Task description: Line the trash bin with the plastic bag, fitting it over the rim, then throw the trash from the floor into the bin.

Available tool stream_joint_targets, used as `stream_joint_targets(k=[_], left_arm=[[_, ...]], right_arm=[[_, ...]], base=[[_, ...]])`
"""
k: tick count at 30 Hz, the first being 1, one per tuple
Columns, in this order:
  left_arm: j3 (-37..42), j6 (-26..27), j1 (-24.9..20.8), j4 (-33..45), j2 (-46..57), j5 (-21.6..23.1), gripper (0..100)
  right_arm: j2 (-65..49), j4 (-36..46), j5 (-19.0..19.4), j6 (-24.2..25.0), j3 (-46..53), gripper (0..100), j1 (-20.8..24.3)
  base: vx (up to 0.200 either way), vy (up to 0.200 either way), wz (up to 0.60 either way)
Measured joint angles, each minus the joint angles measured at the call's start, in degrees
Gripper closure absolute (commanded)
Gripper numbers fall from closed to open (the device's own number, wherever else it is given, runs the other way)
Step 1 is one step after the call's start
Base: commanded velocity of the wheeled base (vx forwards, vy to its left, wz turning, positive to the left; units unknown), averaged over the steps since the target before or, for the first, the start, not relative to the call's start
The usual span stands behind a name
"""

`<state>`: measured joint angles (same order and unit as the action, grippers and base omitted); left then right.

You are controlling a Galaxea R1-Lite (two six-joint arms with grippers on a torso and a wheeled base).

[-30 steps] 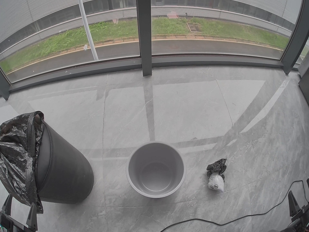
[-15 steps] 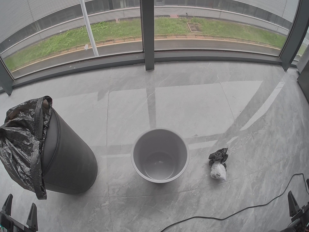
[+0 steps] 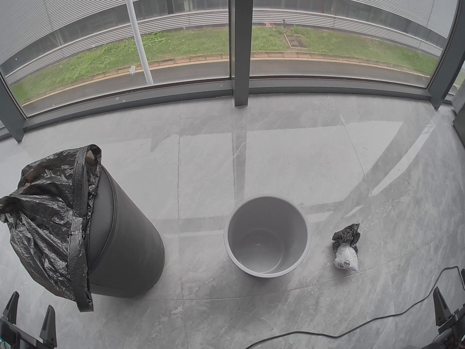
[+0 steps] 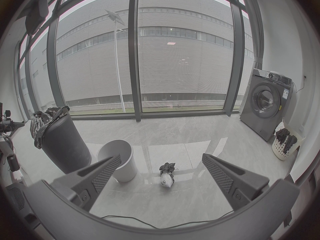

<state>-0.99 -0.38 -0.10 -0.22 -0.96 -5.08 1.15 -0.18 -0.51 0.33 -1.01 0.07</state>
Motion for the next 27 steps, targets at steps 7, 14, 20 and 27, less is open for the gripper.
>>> stream_joint_targets(k=[7, 14, 20, 27], left_arm=[[0.0, 1.3, 0.0, 0.0, 0.0, 1.3, 0], [-1.0, 2.7, -0.1, -1.1, -0.4, 7.7, 0], [-8.5, 0.2, -2.1, 5.1, -6.9, 15.0, 0], [-10.0, -2.4, -6.9, 10.7, -17.4, 21.2, 0]], right_arm=[[0.4, 0.0, 0.0, 0.0, 0.0, 0, 0.1], [0.7, 0.0, 0.0, 0.0, 0.0, 0, 0.1], [1.9, 0.0, 0.0, 0.0, 0.0, 0, 0.1], [4.4, 0.0, 0.0, 0.0, 0.0, 0, 0.1]], base=[[0.000, 0.000, 0.00], [0.000, 0.000, 0.00], [0.000, 0.000, 0.00], [0.000, 0.000, 0.00]])
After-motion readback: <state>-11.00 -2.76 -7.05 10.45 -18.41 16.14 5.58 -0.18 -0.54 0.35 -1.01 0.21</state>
